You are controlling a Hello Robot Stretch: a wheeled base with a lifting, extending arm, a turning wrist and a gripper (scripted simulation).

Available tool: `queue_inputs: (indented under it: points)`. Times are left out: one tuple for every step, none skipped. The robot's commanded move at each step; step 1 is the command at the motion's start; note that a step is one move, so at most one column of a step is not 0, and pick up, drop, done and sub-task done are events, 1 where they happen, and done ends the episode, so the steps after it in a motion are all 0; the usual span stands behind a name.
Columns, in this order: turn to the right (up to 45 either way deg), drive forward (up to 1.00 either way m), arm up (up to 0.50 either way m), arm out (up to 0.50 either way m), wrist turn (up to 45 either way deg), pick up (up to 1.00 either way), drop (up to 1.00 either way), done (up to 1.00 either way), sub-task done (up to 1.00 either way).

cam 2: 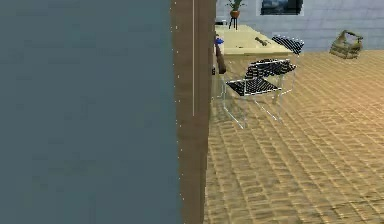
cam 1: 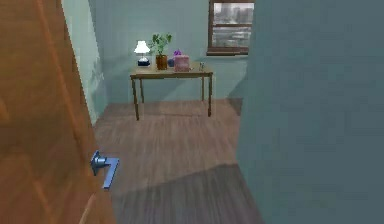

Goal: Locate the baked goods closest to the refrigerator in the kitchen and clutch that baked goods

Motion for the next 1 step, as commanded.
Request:
queue_inputs:
  points:
    - [0.0, 1.00, 0.00, 0.00, 0.0, 0.00, 0.00, 0.00, 0.00]
